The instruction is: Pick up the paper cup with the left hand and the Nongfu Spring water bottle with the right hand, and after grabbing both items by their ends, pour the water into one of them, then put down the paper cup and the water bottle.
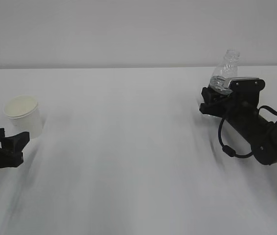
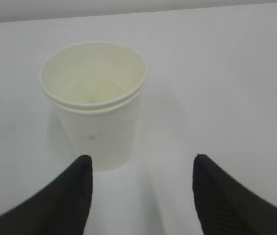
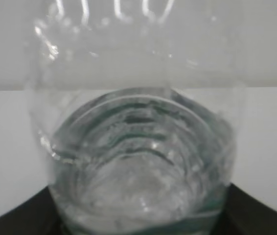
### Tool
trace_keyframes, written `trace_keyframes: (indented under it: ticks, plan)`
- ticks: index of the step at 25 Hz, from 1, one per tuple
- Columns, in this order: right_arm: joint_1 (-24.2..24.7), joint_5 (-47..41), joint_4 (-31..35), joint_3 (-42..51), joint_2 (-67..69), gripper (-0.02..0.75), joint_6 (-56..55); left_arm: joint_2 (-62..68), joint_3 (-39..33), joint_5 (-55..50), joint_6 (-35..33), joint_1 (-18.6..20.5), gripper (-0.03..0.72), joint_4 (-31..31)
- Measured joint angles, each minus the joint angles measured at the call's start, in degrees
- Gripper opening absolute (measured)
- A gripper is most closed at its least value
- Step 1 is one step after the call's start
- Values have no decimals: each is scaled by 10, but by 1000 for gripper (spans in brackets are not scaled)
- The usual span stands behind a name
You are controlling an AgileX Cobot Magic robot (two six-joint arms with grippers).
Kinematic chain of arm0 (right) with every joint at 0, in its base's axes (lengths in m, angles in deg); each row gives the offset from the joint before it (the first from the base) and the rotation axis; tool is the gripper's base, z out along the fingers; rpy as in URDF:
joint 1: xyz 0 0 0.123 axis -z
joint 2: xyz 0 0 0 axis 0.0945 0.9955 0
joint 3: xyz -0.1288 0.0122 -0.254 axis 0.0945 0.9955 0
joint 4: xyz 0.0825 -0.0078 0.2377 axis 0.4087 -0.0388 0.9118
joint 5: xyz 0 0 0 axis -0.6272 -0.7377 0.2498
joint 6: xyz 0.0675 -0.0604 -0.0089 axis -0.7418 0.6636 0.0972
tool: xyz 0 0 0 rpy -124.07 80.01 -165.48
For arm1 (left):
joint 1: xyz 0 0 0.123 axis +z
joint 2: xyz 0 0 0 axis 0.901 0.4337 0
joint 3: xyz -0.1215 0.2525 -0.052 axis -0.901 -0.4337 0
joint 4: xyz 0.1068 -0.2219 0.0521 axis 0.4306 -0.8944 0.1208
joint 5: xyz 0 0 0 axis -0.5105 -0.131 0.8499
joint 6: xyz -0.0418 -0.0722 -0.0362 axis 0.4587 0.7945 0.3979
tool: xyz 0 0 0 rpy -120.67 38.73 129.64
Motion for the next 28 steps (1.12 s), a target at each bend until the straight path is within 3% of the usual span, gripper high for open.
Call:
trace_keyframes:
  ticks: [28]
  plan:
    - [0, 4, -20, 133, -71, 410, 65, 0, 0, 0, 0, 0, 461, 7]
